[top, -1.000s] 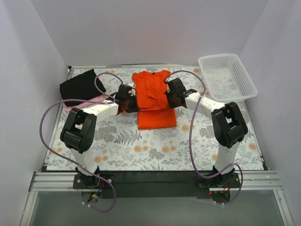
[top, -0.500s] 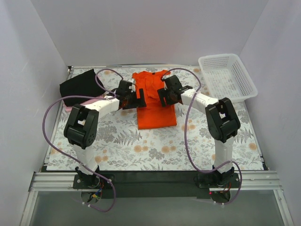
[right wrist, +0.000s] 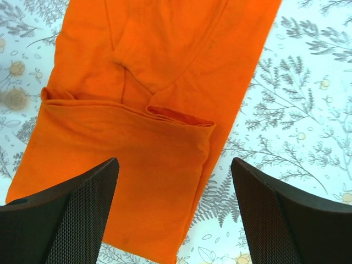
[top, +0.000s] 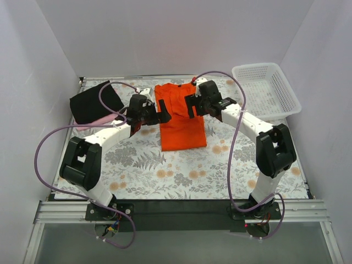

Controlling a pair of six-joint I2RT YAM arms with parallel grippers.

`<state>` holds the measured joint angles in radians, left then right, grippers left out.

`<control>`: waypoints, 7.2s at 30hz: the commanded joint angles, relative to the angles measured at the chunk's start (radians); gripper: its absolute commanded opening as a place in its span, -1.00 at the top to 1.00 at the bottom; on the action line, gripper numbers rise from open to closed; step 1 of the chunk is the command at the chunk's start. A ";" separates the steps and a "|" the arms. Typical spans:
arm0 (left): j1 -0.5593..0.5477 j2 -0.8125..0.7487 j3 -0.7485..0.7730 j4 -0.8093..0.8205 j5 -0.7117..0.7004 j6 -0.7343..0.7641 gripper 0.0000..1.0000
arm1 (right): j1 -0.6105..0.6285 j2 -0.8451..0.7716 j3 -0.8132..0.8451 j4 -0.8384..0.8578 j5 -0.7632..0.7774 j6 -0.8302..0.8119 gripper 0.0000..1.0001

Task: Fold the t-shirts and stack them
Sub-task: Fold the tshirt, then neatly place the folded tshirt to the corner

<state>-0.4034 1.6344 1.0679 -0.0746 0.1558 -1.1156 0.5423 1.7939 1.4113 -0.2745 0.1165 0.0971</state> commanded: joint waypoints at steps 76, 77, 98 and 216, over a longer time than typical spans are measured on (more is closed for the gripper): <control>-0.178 -0.030 -0.464 0.154 -0.124 -0.188 1.00 | 0.010 -0.186 -0.657 0.253 -0.144 0.147 0.88; -0.181 -0.037 -0.468 0.165 -0.133 -0.182 1.00 | 0.010 -0.189 -0.658 0.253 -0.146 0.147 0.97; -0.391 -0.519 -0.764 0.047 -0.222 -0.351 1.00 | 0.228 -0.608 -0.940 0.124 -0.048 0.306 0.97; 0.117 -0.005 -0.129 0.202 0.082 -0.121 -0.94 | -0.105 0.140 0.026 0.113 -0.155 0.009 -0.96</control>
<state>-0.2905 1.6737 0.9749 0.0685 0.1631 -1.1927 0.4324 1.9594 1.4700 -0.2104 -0.0113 0.0933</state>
